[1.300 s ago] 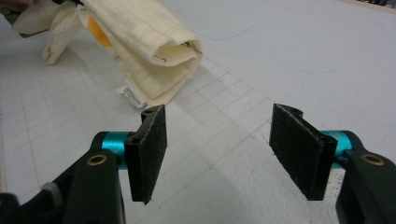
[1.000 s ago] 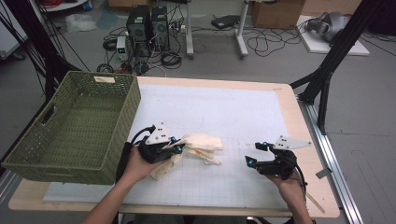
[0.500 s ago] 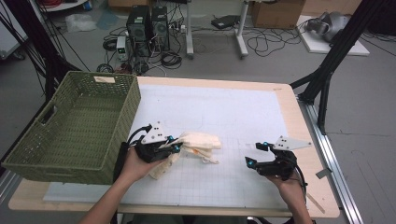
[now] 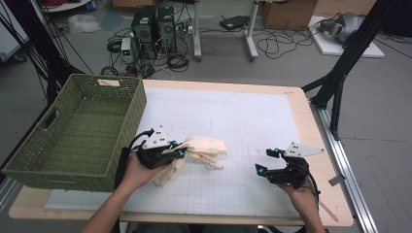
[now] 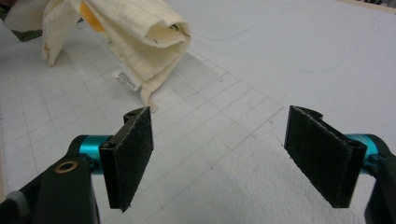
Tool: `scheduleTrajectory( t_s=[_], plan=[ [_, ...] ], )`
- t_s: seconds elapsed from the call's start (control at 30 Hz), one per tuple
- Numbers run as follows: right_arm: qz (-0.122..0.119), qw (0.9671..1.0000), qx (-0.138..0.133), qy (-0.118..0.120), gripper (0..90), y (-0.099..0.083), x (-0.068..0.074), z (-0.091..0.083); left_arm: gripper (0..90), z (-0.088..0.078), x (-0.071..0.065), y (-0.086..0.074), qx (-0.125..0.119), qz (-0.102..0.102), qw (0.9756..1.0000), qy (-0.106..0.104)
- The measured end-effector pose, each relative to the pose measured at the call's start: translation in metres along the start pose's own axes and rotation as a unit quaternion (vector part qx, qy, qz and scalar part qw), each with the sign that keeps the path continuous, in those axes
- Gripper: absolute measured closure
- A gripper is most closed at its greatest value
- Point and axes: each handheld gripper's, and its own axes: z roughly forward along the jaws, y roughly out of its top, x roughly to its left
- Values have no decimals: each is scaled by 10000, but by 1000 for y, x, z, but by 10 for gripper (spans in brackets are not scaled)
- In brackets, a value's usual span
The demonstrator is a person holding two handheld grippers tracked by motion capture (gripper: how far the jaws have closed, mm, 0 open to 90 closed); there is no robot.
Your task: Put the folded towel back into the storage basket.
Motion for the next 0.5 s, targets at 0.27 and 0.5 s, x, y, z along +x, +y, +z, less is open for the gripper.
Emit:
scheduleTrajectory(
  t_s=[0.27,0.5],
  plan=[
    [32,10000,11,-11,225,0,0,0,797,-12,3,8,-197,-66,9998,-39],
    [-26,10000,-2,7,213,0,1,2,797,-25,8,12,-355,-146,9993,-28]
  ],
)
